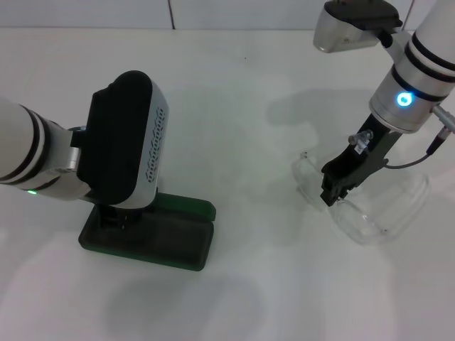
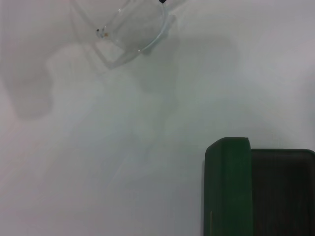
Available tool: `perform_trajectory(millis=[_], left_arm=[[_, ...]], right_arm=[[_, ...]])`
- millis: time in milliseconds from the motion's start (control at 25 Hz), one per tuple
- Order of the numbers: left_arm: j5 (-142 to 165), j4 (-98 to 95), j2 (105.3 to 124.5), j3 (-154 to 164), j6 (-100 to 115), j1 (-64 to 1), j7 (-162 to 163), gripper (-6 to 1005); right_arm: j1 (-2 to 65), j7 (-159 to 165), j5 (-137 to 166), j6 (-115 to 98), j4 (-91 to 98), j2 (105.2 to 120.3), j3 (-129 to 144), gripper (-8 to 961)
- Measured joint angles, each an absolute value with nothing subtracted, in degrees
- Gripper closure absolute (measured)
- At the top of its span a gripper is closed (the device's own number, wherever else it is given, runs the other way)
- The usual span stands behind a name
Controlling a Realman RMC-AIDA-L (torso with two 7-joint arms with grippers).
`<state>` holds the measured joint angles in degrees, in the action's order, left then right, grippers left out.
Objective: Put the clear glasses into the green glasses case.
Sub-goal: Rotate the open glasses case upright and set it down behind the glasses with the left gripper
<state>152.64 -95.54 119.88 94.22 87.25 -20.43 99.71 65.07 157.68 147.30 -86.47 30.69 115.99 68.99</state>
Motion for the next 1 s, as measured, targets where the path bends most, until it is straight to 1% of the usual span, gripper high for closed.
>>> perform_trajectory(millis=[120,280,480,520,640,680,720,760,920,1000], left_arm=[[152.7,-95.5,119.89,94.2,87.2,-20.2,99.8,797],[152.6,-95.7,119.89,93.9,87.2,-19.6,100.0,797],[152.1,-96.3,119.88,93.1,87.2,-19.0,101.0,797],[151.6,-96.5,119.88,92.8,87.4,-18.9,101.2,797],[149.8,-97.3,119.86,91.7,87.7,-18.9,102.0,797],[149.8,-97.3,119.86,91.7,87.7,-18.9,102.0,797],[149.2,-97.6,119.85,91.3,87.8,-18.9,102.3,797],[148.5,-98.0,119.87,91.1,87.8,-18.9,103.3,798],[147.0,-98.3,120.02,91.3,87.5,-19.4,104.5,799],[145.3,-98.3,120.08,91.1,87.1,-19.9,104.9,799]], right_arm=[[64.2,157.9,147.3,-86.5,33.2,116.1,72.0,828],[61.3,159.2,147.1,-88.1,40.5,116.2,74.8,834],[55.2,160.3,146.8,-92.7,54.8,116.18,75.5,836],[53.0,160.3,146.8,-94.1,59.4,116.1,75.5,836],[49.5,160.0,146.6,-95.9,66.3,115.88,75.3,837],[49.5,160.0,146.6,-95.9,66.3,115.88,75.3,838],[47.7,159.8,146.4,-96.3,69.5,115.78,75.2,838],[43.6,158.6,145.5,-96.8,76.4,115.5,74.6,844],[38.2,155.7,143.5,-97.3,85.9,115.53,71.9,868],[34.3,153.4,140.1,-97.1,91.4,115.5,69.7,879]])
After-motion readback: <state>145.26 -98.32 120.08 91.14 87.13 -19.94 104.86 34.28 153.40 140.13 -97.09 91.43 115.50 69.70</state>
